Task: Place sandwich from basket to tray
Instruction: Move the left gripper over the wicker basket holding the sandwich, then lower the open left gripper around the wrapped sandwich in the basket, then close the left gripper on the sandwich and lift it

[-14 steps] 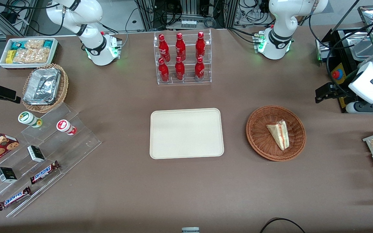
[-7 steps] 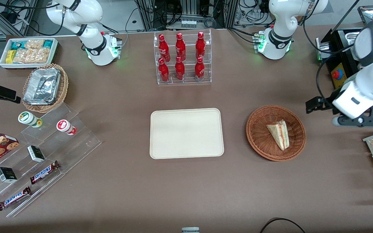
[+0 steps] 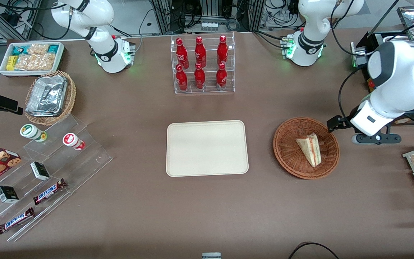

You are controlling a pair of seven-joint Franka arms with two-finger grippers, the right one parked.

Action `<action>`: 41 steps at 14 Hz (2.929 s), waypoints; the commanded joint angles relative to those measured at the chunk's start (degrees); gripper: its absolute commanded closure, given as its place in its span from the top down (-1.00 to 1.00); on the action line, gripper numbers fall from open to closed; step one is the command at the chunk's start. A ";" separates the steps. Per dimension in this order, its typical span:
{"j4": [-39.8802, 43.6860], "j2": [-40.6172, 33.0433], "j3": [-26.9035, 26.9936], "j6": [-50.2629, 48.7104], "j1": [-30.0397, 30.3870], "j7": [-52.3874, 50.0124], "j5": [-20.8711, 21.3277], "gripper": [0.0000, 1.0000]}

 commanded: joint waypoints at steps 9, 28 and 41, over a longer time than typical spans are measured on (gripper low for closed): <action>-11.14 1.46 -3.21 14.24 -1.49 -26.84 -0.32 1.00; -12.11 12.71 -0.58 23.65 -2.29 -33.21 0.21 1.00; -6.26 12.28 -0.75 14.74 -2.82 -33.31 0.39 -1.00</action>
